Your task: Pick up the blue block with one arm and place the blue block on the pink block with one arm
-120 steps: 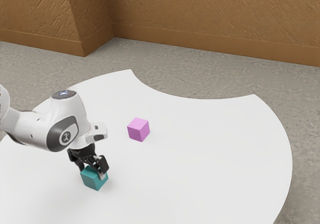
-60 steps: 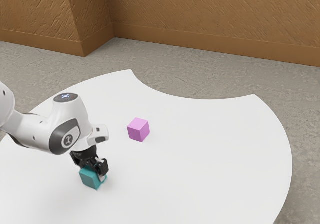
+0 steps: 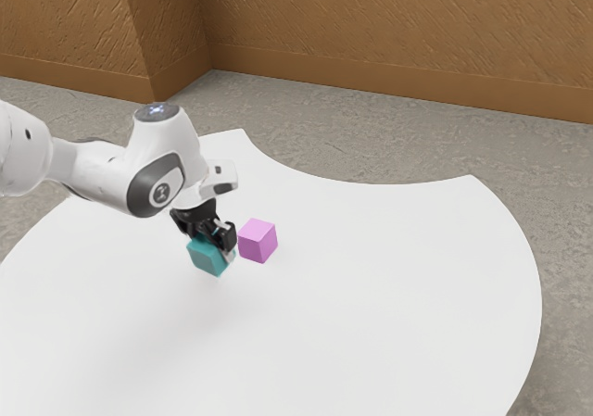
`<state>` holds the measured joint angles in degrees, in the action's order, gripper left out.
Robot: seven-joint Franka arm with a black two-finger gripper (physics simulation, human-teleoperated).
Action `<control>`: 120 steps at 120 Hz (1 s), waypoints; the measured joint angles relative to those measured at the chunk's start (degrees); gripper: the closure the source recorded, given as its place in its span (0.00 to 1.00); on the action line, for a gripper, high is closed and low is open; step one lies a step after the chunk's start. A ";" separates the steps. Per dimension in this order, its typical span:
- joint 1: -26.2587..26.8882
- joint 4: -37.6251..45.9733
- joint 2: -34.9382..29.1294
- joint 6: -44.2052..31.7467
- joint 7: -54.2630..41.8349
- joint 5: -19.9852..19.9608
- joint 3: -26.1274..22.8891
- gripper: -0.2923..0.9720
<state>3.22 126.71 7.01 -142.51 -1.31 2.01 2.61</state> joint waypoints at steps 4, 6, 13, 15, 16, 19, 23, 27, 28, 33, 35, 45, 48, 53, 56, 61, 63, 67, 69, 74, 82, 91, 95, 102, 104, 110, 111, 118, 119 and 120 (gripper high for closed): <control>0.02 -2.63 0.97 1.22 0.13 0.35 -0.27 0.53; 0.05 -3.82 1.49 1.82 0.19 0.49 -0.38 0.53; 0.00 -7.91 3.48 3.92 0.38 1.18 -1.05 0.53; -0.03 -9.13 4.14 4.52 0.42 1.42 -1.31 0.53; -0.06 -9.68 4.45 4.80 0.44 1.53 -1.44 0.53; -0.24 -11.03 5.23 5.58 0.51 1.83 -1.97 0.53; -1.00 -12.47 6.12 6.49 0.58 2.20 -3.16 0.53; -2.17 -13.63 6.92 7.26 0.65 2.53 -4.53 0.53; -2.49 -13.95 7.16 7.43 0.66 2.64 -4.90 0.53; -3.69 -15.87 8.62 8.21 0.73 3.43 -6.30 0.53; -4.00 -16.61 9.19 8.49 0.75 3.70 -6.63 0.53; -5.07 -20.70 12.23 9.76 0.68 4.63 -7.41 0.53; -5.39 -21.45 12.94 10.06 0.63 4.77 -7.49 0.53; -5.94 -22.51 13.92 10.49 0.55 4.96 -7.56 0.53; -6.19 -23.30 14.55 10.71 0.50 5.05 -7.58 0.53; -6.38 -24.56 15.50 11.03 0.36 5.16 -7.60 0.53; -6.41 -25.04 15.86 11.15 0.30 5.20 -7.61 0.53; -6.48 -25.69 16.42 11.35 0.17 5.25 -7.75 0.53; -6.56 -25.99 16.66 11.44 0.11 5.27 -7.90 0.53; -6.75 -26.81 17.36 11.63 -0.04 5.32 -8.27 0.53; -6.88 -27.82 18.30 11.86 -0.29 5.37 -8.53 0.53; -6.91 -29.06 18.98 12.05 -0.55 5.47 -8.65 0.53; -6.91 -29.60 19.28 12.11 -0.65 5.52 -8.69 0.53; -6.93 -30.05 19.53 12.20 -0.82 5.58 -8.81 0.53; -6.92 -30.19 19.61 12.22 -0.87 5.59 -8.89 0.53; -6.91 -30.80 19.95 12.28 -1.00 5.62 -9.03 0.53; -6.91 -30.89 20.01 12.28 -1.02 5.62 -9.05 0.53; -6.91 -31.31 20.29 12.33 -1.15 5.65 -9.21 0.53; -6.91 -31.36 20.34 12.33 -1.17 5.65 -9.22 0.53; -6.91 -31.46 20.41 12.34 -1.19 5.65 -9.24 0.53</control>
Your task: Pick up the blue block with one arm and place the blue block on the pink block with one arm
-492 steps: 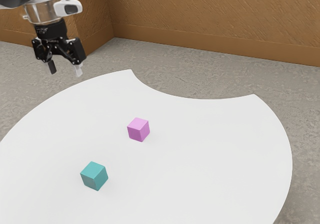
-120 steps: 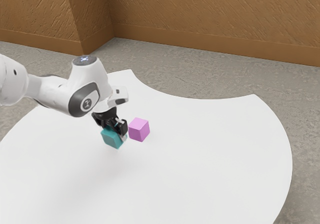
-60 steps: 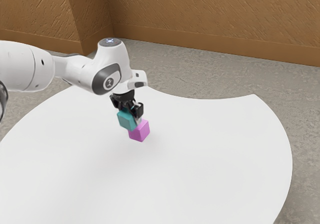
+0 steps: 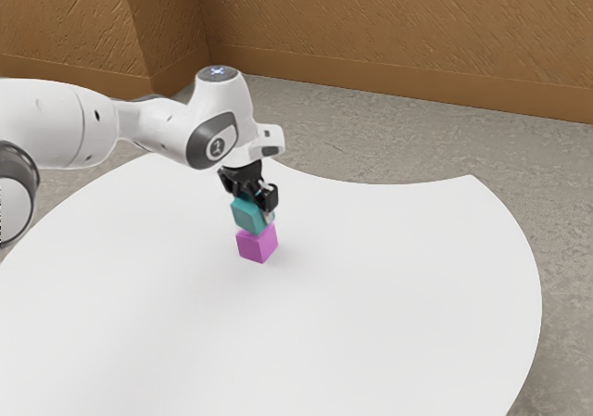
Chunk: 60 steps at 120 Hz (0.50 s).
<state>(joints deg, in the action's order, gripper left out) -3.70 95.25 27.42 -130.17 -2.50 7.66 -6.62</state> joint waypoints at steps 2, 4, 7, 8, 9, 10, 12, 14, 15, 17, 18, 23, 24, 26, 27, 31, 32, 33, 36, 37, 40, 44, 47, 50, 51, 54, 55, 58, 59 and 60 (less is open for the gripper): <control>0.00 -0.18 0.11 0.01 -0.03 0.00 -0.03 0.53; 0.00 -0.33 0.22 0.02 -0.07 0.01 -0.05 0.53; 0.00 -0.51 0.43 0.03 -0.12 0.01 -0.09 0.53; 0.00 -0.55 0.49 0.03 -0.13 0.01 -0.10 0.53; 0.00 -0.59 0.54 0.04 -0.15 0.01 -0.10 0.53; 0.00 -0.62 0.59 0.04 -0.16 0.00 -0.11 0.53; 0.00 -0.67 0.69 0.05 -0.19 -0.01 -0.12 0.53; 0.00 -0.71 0.78 0.05 -0.21 -0.04 -0.13 0.53; 0.00 -0.72 0.81 0.06 -0.21 -0.07 -0.13 0.53; 0.00 -0.75 0.87 0.06 -0.21 -0.13 -0.14 0.53; -0.01 -0.76 0.89 0.06 -0.20 -0.17 -0.15 0.53; -0.01 -0.79 0.96 0.07 -0.04 -0.45 -0.20 0.53; -0.02 -0.79 0.97 0.08 0.00 -0.53 -0.20 0.53; -0.04 -0.80 0.98 0.08 0.09 -0.68 -0.21 0.53; -0.05 -0.80 0.98 0.08 0.13 -0.76 -0.22 0.53; -0.06 -0.82 1.00 0.21 0.38 -1.09 -0.23 0.53; -0.06 -0.82 1.00 0.27 0.46 -1.18 -0.23 0.53; -0.07 -0.81 1.00 0.32 0.53 -1.26 -0.23 0.53; -0.08 -0.81 1.01 0.48 0.76 -1.53 -0.23 0.53; -0.08 -0.81 1.01 0.53 0.83 -1.63 -0.23 0.53; -0.08 -0.81 1.01 0.67 1.05 -1.97 -0.24 0.53; -0.10 -0.81 1.01 0.83 1.33 -2.36 -0.24 0.53; -0.11 -0.81 0.99 0.94 1.53 -2.62 -0.24 0.52; -0.13 -0.81 0.97 1.03 1.72 -2.83 -0.21 0.53; -0.14 -0.81 0.96 1.06 1.78 -2.89 -0.20 0.53; -0.28 -0.81 0.95 1.14 1.95 -3.05 -0.18 0.53; -0.34 -0.81 0.95 1.16 2.01 -3.10 -0.18 0.53; -0.52 -0.80 0.91 1.23 2.18 -3.20 -0.18 0.53; -0.58 -0.79 0.90 1.25 2.23 -3.23 -0.17 0.53; -0.62 -0.79 0.89 1.27 2.28 -3.26 -0.17 0.53</control>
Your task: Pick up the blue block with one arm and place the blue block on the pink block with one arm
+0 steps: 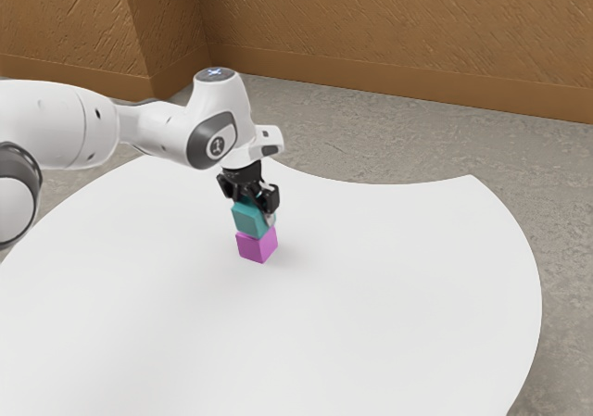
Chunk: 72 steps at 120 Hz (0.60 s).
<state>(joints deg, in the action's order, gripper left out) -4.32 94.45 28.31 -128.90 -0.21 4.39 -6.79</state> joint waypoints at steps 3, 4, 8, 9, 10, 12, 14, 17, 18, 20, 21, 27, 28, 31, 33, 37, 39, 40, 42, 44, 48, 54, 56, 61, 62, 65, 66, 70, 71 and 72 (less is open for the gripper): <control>-0.10 0.03 -0.06 0.06 0.15 -0.08 0.01 0.52; -0.13 0.03 -0.09 0.07 0.20 -0.10 0.01 0.52; -0.19 0.02 -0.15 0.13 0.38 -0.17 0.02 0.52; -0.20 0.01 -0.16 0.15 0.43 -0.18 0.02 0.52; -0.21 0.01 -0.17 0.16 0.47 -0.19 0.02 0.52; -0.22 0.00 -0.19 0.19 0.56 -0.21 0.02 0.52; -0.23 0.00 -0.17 0.21 0.64 -0.22 0.02 0.52; -0.25 0.02 -0.13 0.25 0.73 -0.28 0.01 0.50; -0.24 0.01 -0.14 0.26 0.75 -0.31 0.00 0.49; -0.22 0.00 -0.14 0.29 0.78 -0.38 -0.02 0.47; -0.21 0.00 -0.13 0.30 0.79 -0.43 -0.03 0.46; -0.18 -0.01 -0.08 0.38 0.80 -0.69 -0.05 0.41; -0.18 0.00 -0.10 0.39 0.80 -0.73 -0.05 0.41; -0.17 0.02 -0.10 0.42 0.81 -0.82 -0.05 0.39; -0.17 0.03 -0.15 0.44 0.81 -0.87 -0.05 0.38; -0.17 0.13 -0.45 0.48 0.81 -0.95 -0.05 0.36; -0.17 0.27 -0.80 0.49 0.82 -0.99 -0.03 0.35; -0.17 0.36 -1.06 0.50 0.82 -1.00 -0.02 0.34; -0.15 0.78 -1.87 0.51 0.82 -1.02 0.00 0.33; -0.13 1.30 -2.85 0.53 0.83 -1.03 0.00 0.33; -0.10 2.39 -4.96 0.56 0.85 -1.06 0.03 0.31; 0.05 4.24 -9.30 0.81 0.88 -1.09 0.08 0.29; 0.18 4.82 -10.90 0.97 0.89 -1.09 0.09 0.29; 0.62 6.28 -16.13 1.44 0.91 -1.11 0.11 0.28; 0.70 6.46 -17.14 1.56 0.92 -1.11 0.11 0.28; 0.94 6.84 -19.54 1.99 0.93 -1.11 0.10 0.27; 1.03 6.86 -20.19 2.34 0.94 -1.18 0.09 0.27; 1.41 6.75 -22.20 4.04 1.08 -1.82 0.06 0.27; 1.49 6.70 -22.61 4.48 1.13 -2.01 0.05 0.26; 1.56 6.66 -23.13 5.03 1.19 -2.21 0.05 0.26</control>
<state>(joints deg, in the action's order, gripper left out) -2.76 101.12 5.18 -123.87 0.98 2.18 -6.74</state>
